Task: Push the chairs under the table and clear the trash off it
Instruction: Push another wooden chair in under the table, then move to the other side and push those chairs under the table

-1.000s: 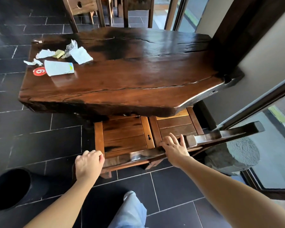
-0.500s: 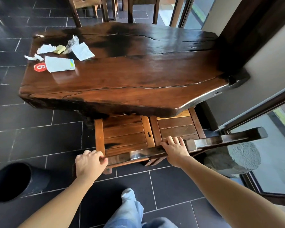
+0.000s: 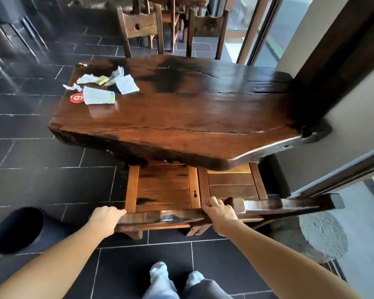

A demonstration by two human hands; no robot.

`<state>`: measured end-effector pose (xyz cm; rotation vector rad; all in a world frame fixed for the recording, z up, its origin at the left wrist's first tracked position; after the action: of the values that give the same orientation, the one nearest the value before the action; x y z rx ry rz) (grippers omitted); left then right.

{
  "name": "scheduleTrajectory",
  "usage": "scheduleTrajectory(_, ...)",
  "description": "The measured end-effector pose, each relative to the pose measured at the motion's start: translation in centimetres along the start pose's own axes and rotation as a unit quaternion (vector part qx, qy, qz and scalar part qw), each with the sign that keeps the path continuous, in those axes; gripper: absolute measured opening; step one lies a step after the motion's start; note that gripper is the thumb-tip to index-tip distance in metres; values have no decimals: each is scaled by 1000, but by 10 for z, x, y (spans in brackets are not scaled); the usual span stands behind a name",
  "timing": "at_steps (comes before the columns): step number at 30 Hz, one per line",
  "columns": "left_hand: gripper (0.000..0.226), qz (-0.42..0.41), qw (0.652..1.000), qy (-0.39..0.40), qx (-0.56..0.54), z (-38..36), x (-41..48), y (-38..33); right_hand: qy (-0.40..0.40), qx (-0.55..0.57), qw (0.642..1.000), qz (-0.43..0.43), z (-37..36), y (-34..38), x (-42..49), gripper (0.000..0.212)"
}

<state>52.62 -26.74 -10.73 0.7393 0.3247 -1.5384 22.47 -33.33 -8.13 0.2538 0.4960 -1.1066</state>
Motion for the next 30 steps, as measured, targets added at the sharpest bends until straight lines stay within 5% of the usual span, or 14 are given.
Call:
scheduleTrajectory(6, 63, 55, 997, -33, 37, 8, -9, -7, 20, -55, 997, 47, -2, -5, 2, 78)
scheduleTrajectory(11, 64, 100, 992, -54, -63, 11, -19, -11, 37, -30, 996, 76, 2, -3, 9, 61)
scheduleTrajectory(15, 66, 175, 928, -164, -284, 26, -32, -12, -20, 116, 989, 85, 27, 7, 23, 45)
scheduleTrajectory(20, 73, 193, 880, -193, -389, 24, -54, -18, -37, 133, 973, 183, 58, 77, 28, 54)
scheduleTrajectory(26, 70, 205, 827, -300, -428, 44, -73, 66, -108, 132, 952, 255, 120, 176, 49, 62)
scheduleTrajectory(30, 85, 231, 837, -330, -371, 60, -75, 157, -156, 141, 948, 239, 167, 239, 89, 67)
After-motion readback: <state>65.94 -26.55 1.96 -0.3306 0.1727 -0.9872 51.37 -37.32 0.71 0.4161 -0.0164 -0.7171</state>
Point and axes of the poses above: each hand's wrist, its own x-axis towards the middle knuckle, its own z-axis out of the back of the hand, y = z × x, the point moved 9 cm from there along x, towards the middle knuckle, and after that the axes turned 4 degrees about -y, right-handed, at the moved point
